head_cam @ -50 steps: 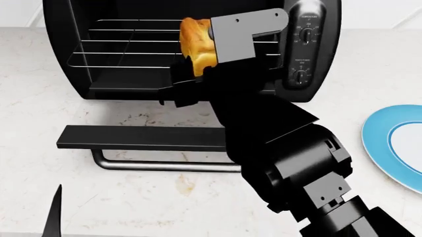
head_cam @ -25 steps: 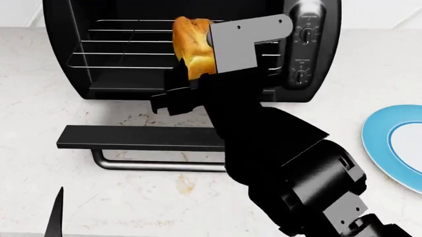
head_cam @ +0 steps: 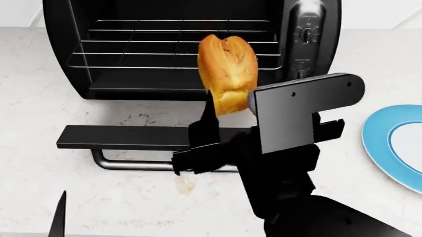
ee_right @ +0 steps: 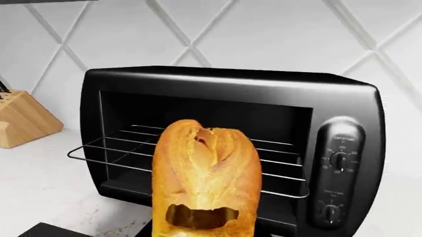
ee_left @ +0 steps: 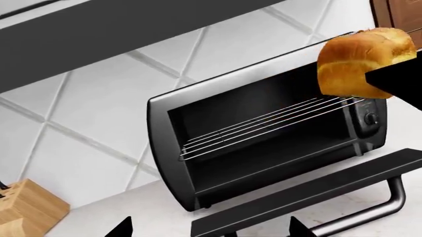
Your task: Pick the bread from the rack and place it on the plate on the counter.
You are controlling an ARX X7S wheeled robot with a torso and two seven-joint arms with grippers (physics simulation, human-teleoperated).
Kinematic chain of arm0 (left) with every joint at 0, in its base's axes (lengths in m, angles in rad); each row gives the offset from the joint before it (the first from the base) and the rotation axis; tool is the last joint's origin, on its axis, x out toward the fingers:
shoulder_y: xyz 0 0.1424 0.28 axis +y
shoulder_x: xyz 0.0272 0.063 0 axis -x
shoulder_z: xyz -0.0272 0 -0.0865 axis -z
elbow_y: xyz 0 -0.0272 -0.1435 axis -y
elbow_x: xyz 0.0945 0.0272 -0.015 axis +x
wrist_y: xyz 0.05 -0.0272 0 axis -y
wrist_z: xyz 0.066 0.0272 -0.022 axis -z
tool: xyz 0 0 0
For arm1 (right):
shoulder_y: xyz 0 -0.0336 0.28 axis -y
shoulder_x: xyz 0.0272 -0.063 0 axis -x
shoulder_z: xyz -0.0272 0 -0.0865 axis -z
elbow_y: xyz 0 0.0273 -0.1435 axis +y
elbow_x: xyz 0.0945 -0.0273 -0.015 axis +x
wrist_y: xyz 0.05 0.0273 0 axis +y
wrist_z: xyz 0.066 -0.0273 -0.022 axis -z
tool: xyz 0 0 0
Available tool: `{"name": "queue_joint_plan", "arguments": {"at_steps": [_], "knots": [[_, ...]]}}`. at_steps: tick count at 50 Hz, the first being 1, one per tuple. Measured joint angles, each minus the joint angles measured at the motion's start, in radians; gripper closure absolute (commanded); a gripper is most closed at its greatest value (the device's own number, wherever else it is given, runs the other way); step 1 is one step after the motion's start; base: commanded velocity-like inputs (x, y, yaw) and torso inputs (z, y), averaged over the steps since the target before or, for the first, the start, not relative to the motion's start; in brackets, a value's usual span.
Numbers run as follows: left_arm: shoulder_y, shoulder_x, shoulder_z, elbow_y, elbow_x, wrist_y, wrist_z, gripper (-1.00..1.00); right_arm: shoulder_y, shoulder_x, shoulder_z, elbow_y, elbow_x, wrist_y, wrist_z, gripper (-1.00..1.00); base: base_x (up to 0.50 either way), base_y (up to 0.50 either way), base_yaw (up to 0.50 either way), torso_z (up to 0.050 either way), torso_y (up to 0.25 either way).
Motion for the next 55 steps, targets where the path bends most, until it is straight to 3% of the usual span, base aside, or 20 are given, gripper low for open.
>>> {"name": "queue_joint_plan", "arguments": {"at_steps": [12,23,38,55], "knots": [[0.006,0.0,0.013,0.0,0.001,0.004,-0.007,-1.0,-0.119,0.188,0.074,-0.2,0.051,-0.038,0.112,1.0,0.0,0.0,0.0,0.0,0.0],[0.001,0.0,0.025,0.0,0.006,-0.002,-0.008,-1.0,-0.21,0.316,0.128,-0.253,0.07,-0.085,0.156,1.0,0.0,0.0,0.0,0.0,0.0],[-0.006,0.0,0.036,0.0,0.012,-0.012,-0.006,-1.0,-0.302,0.435,0.193,-0.136,0.095,-0.151,0.156,1.0,0.0,0.0,0.0,0.0,0.0],[-0.02,0.0,0.05,0.0,0.025,-0.029,-0.003,-1.0,-0.302,0.479,0.232,0.046,0.13,-0.152,0.122,1.0,0.0,0.0,0.0,0.0,0.0]]}}
